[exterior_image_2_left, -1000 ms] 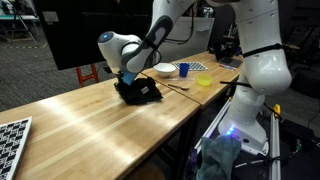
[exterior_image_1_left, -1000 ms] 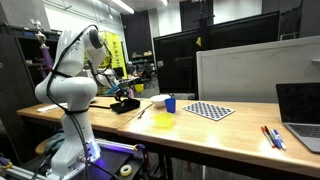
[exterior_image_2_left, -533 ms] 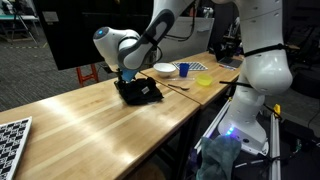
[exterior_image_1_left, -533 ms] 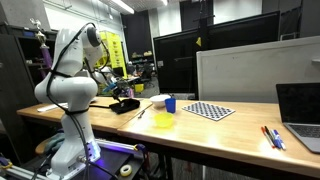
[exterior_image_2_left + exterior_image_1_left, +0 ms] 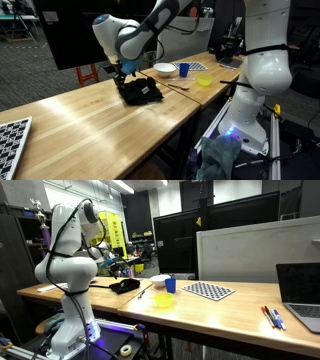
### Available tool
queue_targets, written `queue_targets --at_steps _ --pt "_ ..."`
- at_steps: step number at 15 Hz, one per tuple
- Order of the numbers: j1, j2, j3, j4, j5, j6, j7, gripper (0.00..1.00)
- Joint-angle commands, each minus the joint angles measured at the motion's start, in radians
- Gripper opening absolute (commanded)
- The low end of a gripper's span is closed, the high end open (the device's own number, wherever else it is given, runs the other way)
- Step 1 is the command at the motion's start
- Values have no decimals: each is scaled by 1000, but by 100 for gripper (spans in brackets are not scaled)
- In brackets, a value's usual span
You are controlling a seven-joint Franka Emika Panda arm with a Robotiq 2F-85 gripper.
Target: Use the black towel to wipe the table.
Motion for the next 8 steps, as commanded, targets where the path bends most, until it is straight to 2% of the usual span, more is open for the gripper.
queue_targets --at_steps 1,6,8 --pt "-60 -80 36 -65 232 13 -208 100" --pt "-130 -163 29 -118 530 -123 -379 100" --pt "-157 -201 15 -133 603 -196 -402 100"
